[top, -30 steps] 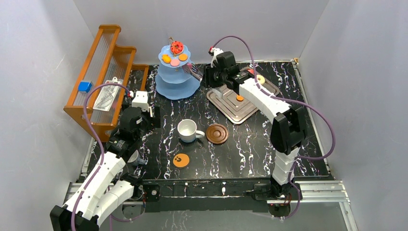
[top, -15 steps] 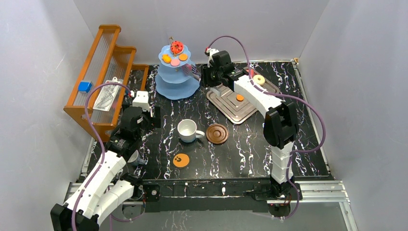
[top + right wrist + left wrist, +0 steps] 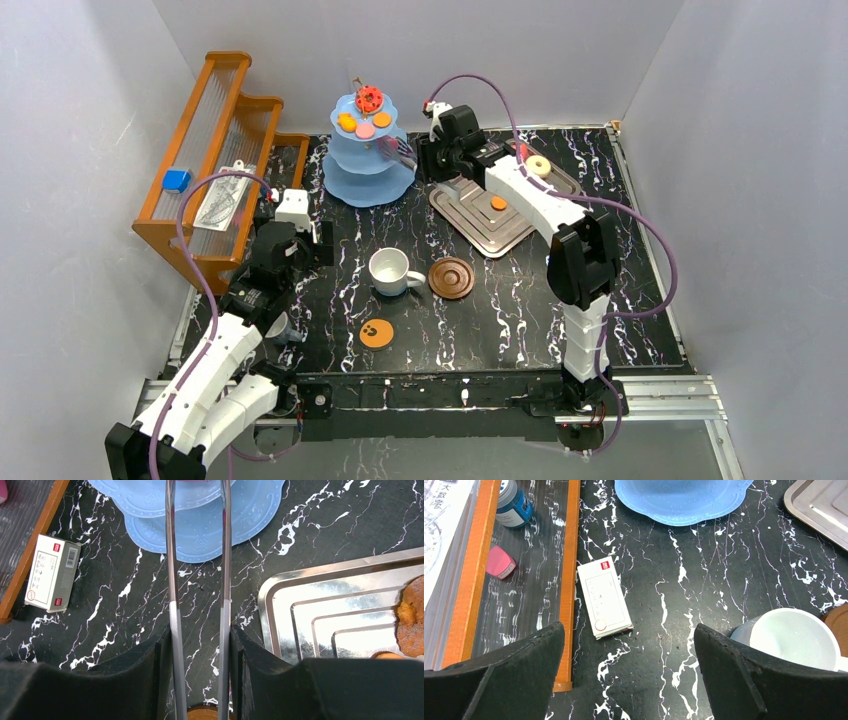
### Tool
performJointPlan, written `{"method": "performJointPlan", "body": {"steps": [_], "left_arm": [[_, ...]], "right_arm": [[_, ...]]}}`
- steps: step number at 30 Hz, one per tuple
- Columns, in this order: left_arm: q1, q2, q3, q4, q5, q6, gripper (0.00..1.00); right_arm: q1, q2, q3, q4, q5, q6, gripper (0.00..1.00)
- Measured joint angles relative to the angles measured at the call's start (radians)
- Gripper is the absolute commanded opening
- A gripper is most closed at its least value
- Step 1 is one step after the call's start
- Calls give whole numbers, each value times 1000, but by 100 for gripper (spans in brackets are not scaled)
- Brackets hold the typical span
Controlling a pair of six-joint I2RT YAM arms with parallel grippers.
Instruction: Serve the afternoon tea
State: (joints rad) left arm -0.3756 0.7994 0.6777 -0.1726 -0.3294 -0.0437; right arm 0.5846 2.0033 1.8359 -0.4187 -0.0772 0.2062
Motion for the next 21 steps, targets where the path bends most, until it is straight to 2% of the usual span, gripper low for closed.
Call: {"method": "performJointPlan", "body": {"steps": [21], "left_arm": [[0, -6, 0, -11, -12, 0, 98]], "right_arm": [[93, -89, -34, -24, 23, -6, 45]]}}
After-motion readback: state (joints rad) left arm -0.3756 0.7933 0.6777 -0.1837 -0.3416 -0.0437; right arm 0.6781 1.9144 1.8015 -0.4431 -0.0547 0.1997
